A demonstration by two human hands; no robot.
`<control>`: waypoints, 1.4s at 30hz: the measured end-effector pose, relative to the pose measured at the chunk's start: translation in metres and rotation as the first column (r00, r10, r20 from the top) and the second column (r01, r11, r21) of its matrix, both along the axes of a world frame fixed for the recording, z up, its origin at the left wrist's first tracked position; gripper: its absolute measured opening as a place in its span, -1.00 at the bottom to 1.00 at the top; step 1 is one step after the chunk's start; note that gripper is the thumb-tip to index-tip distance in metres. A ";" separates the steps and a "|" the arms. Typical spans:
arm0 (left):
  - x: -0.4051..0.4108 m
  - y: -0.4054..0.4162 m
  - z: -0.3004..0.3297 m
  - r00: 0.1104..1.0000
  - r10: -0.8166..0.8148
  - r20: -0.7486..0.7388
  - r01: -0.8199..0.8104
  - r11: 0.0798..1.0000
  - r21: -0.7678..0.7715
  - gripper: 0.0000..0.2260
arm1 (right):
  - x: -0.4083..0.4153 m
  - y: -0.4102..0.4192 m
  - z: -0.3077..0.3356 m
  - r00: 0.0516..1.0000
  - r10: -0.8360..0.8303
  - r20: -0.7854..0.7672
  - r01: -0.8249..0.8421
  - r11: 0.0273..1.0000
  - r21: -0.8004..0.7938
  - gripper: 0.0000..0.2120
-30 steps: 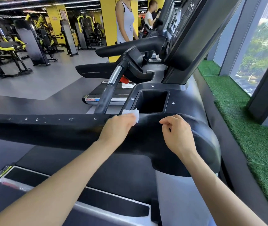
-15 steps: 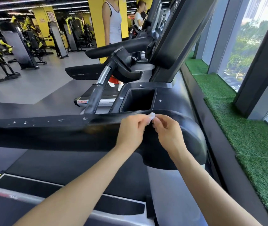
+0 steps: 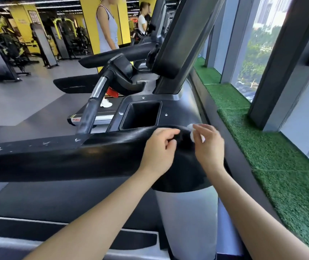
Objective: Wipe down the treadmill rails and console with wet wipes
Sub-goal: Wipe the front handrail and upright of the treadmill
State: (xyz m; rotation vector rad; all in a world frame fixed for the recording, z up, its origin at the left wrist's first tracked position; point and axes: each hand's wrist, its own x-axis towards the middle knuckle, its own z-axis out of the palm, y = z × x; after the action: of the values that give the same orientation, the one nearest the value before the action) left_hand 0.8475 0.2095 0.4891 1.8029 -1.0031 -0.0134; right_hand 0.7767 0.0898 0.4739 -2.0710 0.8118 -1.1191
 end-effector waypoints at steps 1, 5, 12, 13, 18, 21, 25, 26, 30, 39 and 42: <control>0.008 0.007 -0.002 0.999 0.027 0.026 -0.027 1.000 0.002 -0.71 | 0.003 0.002 -0.004 0.997 0.020 -0.078 -0.021 1.000 -0.002 -0.78; 0.043 0.039 -0.004 0.987 0.101 0.122 -0.103 0.995 0.010 -0.71 | 0.019 0.019 -0.005 0.971 -0.037 -0.235 0.010 0.993 -0.117 -0.75; 0.108 0.099 -0.003 0.983 0.066 0.172 -0.065 0.998 -0.010 -0.72 | 0.078 0.064 -0.002 0.940 -0.110 -0.322 0.005 0.950 -0.311 -0.81; 0.117 0.108 -0.003 0.983 0.059 0.172 -0.059 0.998 -0.004 -0.72 | 0.088 0.076 -0.003 0.935 -0.116 -0.336 -0.002 0.944 -0.331 -0.82; 0.157 0.160 0.001 0.983 0.020 0.183 -0.022 1.000 0.010 -0.73 | 0.132 0.141 -0.007 0.924 -0.105 -0.367 -0.013 0.952 -0.305 -0.73; 0.180 0.187 -0.002 0.983 0.008 0.182 -0.017 0.999 0.049 -0.74 | 0.152 0.175 -0.012 0.938 -0.110 -0.328 0.009 0.956 -0.294 -0.69; 0.206 0.216 -0.006 0.982 0.052 0.180 -0.066 0.995 0.070 -0.73 | 0.177 0.219 -0.015 0.957 -0.097 -0.274 0.004 0.947 -0.322 -0.76; 0.211 0.221 -0.007 0.982 0.065 0.178 -0.079 0.994 0.071 -0.73 | 0.182 0.228 -0.016 0.958 -0.100 -0.270 0.006 0.944 -0.329 -0.77; 0.220 0.230 -0.009 0.982 0.076 0.172 -0.092 0.992 0.084 -0.74 | 0.188 0.243 -0.017 0.969 -0.101 -0.225 0.031 0.955 -0.295 -0.68; 0.218 0.229 -0.012 0.985 0.066 0.158 -0.086 0.989 0.121 -0.74 | 0.149 0.223 0.009 0.985 -0.148 0.085 0.142 0.987 0.079 -0.75; 0.221 0.231 -0.012 0.985 0.071 0.158 -0.091 0.988 0.125 -0.74 | 0.153 0.217 -0.001 0.965 -0.233 -0.120 0.232 0.972 -0.023 -0.68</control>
State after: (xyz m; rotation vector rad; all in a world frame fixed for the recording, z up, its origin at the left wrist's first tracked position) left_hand 1.0682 0.4402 0.4773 1.9887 -1.0570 0.1135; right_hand 0.9297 0.3071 0.4726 -2.1080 1.1369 -1.1267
